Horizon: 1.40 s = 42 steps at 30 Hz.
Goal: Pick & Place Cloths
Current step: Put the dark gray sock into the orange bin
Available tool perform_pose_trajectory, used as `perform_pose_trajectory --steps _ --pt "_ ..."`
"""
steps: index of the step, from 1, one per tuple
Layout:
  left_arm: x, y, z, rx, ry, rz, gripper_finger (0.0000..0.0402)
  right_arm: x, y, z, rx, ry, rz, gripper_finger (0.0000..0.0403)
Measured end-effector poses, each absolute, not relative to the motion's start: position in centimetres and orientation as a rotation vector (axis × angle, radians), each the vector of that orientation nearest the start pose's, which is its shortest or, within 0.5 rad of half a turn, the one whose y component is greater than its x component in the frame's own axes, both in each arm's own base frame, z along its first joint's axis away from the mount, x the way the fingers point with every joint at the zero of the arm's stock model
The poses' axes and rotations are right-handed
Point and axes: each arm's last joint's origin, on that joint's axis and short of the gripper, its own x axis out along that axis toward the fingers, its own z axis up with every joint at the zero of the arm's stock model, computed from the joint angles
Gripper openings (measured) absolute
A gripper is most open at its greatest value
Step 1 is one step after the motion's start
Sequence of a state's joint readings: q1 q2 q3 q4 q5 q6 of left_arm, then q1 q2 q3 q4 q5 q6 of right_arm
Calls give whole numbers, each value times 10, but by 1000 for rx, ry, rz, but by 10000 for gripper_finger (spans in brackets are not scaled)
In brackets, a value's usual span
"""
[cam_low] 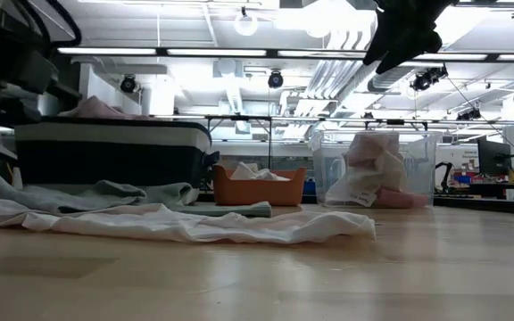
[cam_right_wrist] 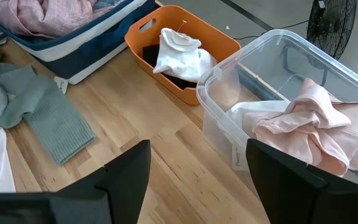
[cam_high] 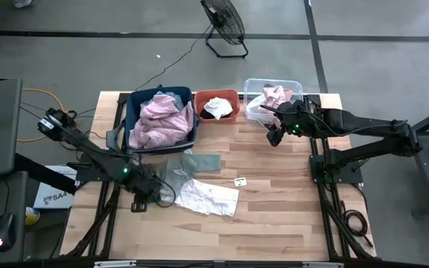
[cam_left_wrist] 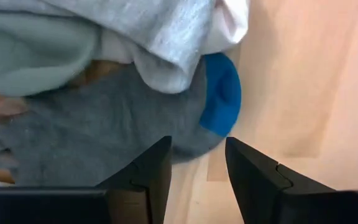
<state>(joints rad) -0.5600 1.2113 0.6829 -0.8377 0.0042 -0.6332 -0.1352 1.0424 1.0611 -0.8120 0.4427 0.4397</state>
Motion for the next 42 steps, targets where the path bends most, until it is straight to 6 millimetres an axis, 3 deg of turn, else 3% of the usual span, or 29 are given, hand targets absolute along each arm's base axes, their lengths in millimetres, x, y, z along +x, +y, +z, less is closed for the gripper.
perform_pose_trajectory --steps 7,12,20,25,33,42 --pt "165 -111 170 -20 1353 70 153 193 -39 329 285 659 -704 256" --pt "168 -113 161 -14 1410 73 174 193 -39 329 285 660 -703 256" --pt "173 -118 148 -22 1472 60 175 193 -39 329 286 660 -703 256" --pt "173 -118 146 -17 1482 64 136 193 -39 329 286 660 -703 256" --pt "174 -118 146 -5 1465 78 13 193 -38 329 290 659 -702 256" --pt "174 -117 157 27 1504 118 4 195 -31 329 275 663 -666 256"
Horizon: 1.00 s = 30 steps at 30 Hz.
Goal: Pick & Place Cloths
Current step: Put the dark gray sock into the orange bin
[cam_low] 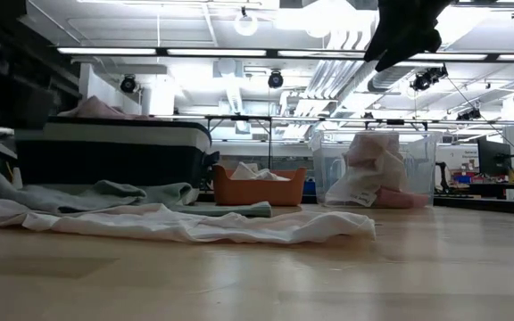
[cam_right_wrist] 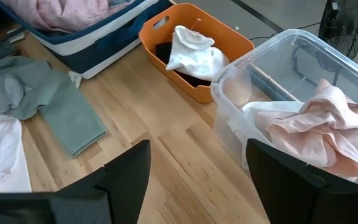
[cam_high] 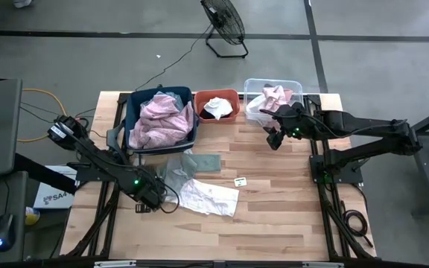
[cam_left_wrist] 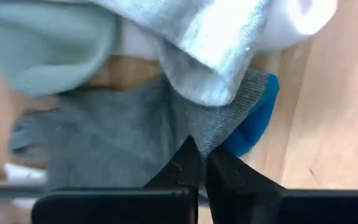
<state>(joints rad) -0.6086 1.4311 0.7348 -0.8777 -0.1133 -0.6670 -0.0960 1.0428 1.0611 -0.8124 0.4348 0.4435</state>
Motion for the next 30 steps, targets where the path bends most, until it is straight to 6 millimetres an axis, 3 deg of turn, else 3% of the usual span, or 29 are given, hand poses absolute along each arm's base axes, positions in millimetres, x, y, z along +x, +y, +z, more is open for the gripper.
perform_pose_trajectory --steps 19,30 --pt "175 -115 226 120 1595 349 1 195 -28 329 271 664 -654 256" --pt "192 -117 265 303 1329 393 0 198 -29 328 268 667 -653 256"
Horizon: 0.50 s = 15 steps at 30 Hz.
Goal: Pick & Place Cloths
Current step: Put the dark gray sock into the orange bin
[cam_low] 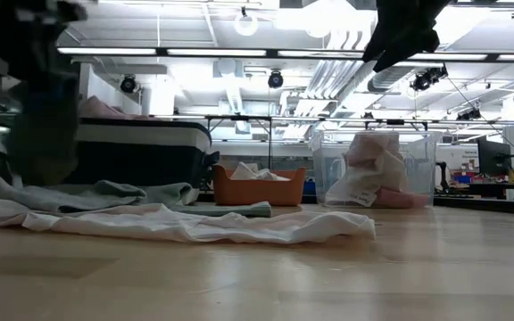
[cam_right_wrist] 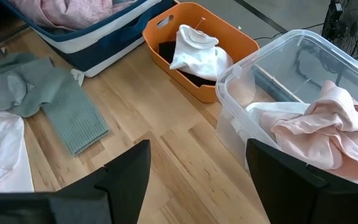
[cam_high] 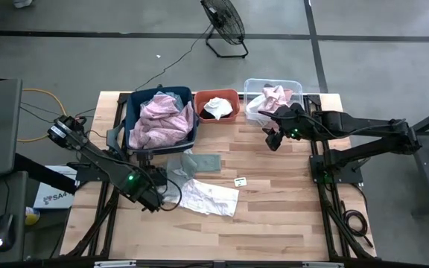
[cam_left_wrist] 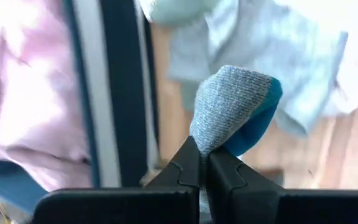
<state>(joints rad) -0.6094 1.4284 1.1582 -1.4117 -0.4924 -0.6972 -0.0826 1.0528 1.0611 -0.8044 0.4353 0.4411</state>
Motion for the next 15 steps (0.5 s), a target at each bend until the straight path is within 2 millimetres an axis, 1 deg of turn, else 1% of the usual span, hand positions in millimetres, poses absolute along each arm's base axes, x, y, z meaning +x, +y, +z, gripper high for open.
perform_pose_trajectory --steps 6,15 --pt "200 -118 284 410 1177 411 0 199 -29 329 271 651 -650 256" --pt "213 -120 305 611 934 474 0 203 -28 333 259 606 -608 256"
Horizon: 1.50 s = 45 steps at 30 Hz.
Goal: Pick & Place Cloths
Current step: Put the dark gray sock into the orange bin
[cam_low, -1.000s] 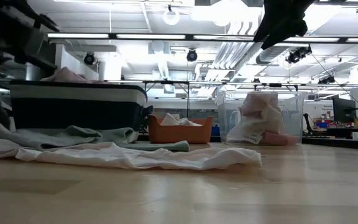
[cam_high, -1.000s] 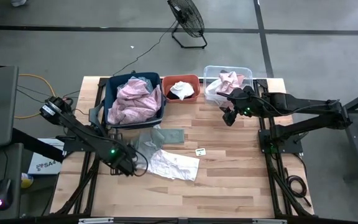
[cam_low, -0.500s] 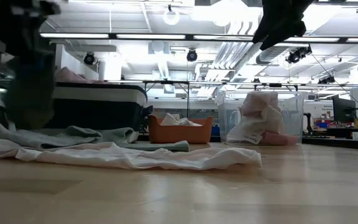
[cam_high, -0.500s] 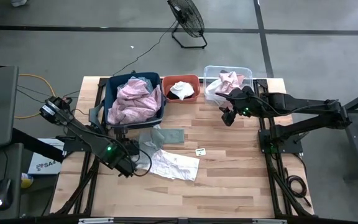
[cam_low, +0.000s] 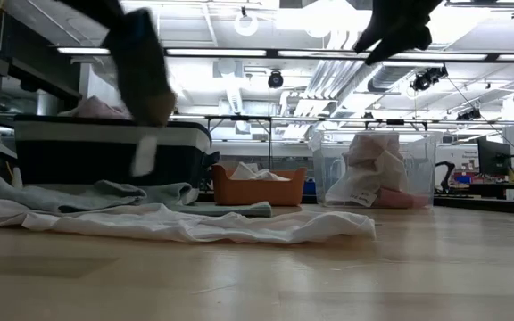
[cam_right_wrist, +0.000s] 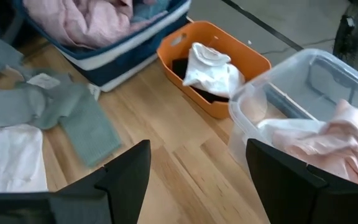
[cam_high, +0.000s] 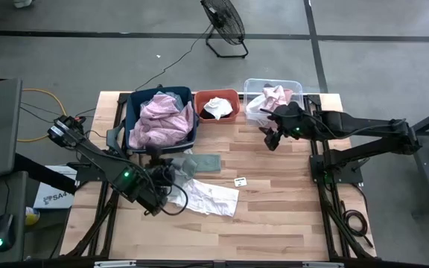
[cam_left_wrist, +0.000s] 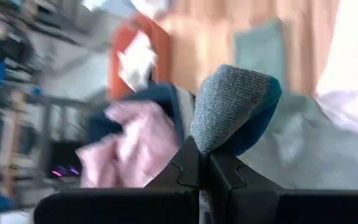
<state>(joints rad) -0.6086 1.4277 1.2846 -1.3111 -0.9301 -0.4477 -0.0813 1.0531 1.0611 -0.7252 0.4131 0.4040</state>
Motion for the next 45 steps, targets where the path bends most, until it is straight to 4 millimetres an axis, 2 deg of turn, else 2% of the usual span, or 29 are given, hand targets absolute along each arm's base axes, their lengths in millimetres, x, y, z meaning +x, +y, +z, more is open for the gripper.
perform_pose_trajectory --steps 6,10,15,19,25,29,33,40,45 --pt "221 -120 314 781 780 568 0 208 -24 337 229 559 -566 256" --pt "234 -108 317 815 770 628 0 208 -22 338 226 550 -556 256" --pt "257 -75 322 757 824 663 0 208 -23 338 225 550 -560 256" --pt "279 -40 326 682 846 639 0 208 -23 338 224 550 -561 256" --pt "300 14 339 620 767 618 0 208 -23 338 207 554 -556 256" --pt "305 46 346 590 710 604 0 208 -23 338 204 555 -555 256" --pt "306 80 345 514 680 587 0 208 -23 338 200 556 -554 256" --pt "313 125 331 421 667 665 0 208 -23 338 200 557 -554 256" --pt "316 147 316 332 681 726 0 208 -23 338 199 556 -557 256"
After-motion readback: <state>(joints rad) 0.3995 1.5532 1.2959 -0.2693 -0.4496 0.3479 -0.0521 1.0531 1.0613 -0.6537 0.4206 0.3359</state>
